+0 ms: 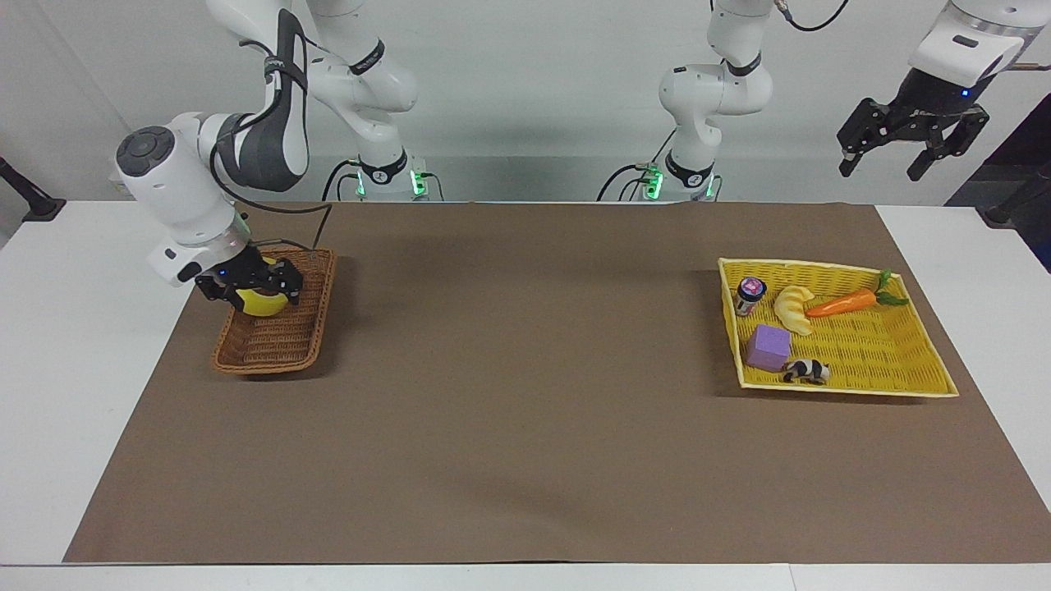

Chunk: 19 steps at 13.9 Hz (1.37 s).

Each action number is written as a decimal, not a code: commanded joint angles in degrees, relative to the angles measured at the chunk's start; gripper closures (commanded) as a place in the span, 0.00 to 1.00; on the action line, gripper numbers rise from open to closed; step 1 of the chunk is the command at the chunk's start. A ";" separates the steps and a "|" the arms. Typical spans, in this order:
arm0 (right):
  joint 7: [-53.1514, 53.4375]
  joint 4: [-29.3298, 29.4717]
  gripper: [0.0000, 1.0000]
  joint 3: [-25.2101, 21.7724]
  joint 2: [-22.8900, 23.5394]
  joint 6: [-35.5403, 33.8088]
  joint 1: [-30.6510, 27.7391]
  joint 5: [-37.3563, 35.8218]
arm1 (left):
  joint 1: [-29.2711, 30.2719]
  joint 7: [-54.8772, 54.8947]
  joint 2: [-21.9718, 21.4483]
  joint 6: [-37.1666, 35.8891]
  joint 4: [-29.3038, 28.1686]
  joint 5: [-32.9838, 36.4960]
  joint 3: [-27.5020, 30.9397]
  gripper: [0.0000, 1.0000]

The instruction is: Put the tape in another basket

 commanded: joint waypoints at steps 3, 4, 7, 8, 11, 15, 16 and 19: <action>11.70 9.24 0.00 0.14 1.74 -1.05 3.33 -3.18 | 0.45 0.52 -1.30 -0.20 -1.43 0.88 -0.44 0.00; 11.98 10.65 0.00 0.06 1.39 -1.22 4.56 -3.70 | 0.45 0.52 -1.30 -0.20 -1.35 0.88 -0.44 0.00; 11.81 18.72 0.00 0.49 1.39 -9.54 4.92 -3.71 | 0.45 0.52 -1.30 -0.20 -1.43 0.88 -0.44 0.00; 11.46 20.31 0.00 0.50 1.21 -13.49 5.18 -3.62 | 0.45 0.52 -1.30 -0.20 -1.43 0.88 -0.44 0.00; 8.92 23.66 0.00 0.49 -0.19 -23.08 4.83 -2.48 | 0.45 0.52 -1.30 -0.20 -1.43 0.88 -0.44 0.00; 7.50 27.97 0.00 0.84 -0.19 -31.62 4.48 -0.81 | 0.45 0.52 -1.30 -0.20 -1.43 0.88 -0.44 0.00; 7.50 28.06 0.00 0.85 -0.11 -32.94 4.65 -0.89 | 0.45 0.52 -1.30 -0.29 -1.43 0.88 -0.44 0.00; 7.32 22.99 0.00 0.58 -4.58 -30.77 4.92 -0.19 | 0.45 0.52 -1.30 -0.20 -1.43 0.88 -0.44 0.00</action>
